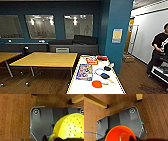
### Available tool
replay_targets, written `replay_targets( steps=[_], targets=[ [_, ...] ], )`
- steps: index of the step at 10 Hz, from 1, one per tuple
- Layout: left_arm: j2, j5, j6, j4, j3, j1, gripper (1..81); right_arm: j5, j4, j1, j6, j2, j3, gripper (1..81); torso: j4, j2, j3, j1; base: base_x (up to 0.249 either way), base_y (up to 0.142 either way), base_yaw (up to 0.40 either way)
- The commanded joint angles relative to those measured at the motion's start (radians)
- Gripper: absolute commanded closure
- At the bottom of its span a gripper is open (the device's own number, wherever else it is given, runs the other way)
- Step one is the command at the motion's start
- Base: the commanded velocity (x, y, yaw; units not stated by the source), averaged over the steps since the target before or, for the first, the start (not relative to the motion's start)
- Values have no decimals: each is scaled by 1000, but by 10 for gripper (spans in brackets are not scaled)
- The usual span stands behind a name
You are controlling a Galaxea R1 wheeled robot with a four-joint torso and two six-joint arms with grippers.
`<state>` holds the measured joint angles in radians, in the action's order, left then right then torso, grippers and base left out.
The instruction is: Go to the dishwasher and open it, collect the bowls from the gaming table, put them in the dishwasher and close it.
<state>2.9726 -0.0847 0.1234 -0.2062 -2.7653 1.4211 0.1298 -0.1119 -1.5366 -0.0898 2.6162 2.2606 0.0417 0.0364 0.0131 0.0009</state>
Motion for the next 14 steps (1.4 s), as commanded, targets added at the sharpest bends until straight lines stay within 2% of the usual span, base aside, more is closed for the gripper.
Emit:
replay_targets(
  steps=[1,9,10,11,12,14],
  targets=[
    [-7,-60,2,-4,-7,-53,811,-52,12,46,7,-25,-3,811,0,0,0,0,-142,0,0],
    [-12,-50,2,-4,-7,-44,811,-65,31,46,5,18,32,811,0,2,0,-1,-171,0,0],
    [-13,-49,2,-4,-7,-43,811,-65,31,46,7,20,29,811,0,2,68,-1,-176,0,0],
    [-15,-49,2,-5,-7,-40,811,-65,37,48,7,20,29,811,0,2,77,-1,-176,0,0],
    [-15,-49,2,-6,-7,-38,811,-65,37,46,7,20,28,811,0,2,16,-1,-175,0,0],
    [-16,-47,2,-6,-7,-35,811,-65,41,46,5,24,32,811,0,2,45,-1,-175,0,0]
  ],
)
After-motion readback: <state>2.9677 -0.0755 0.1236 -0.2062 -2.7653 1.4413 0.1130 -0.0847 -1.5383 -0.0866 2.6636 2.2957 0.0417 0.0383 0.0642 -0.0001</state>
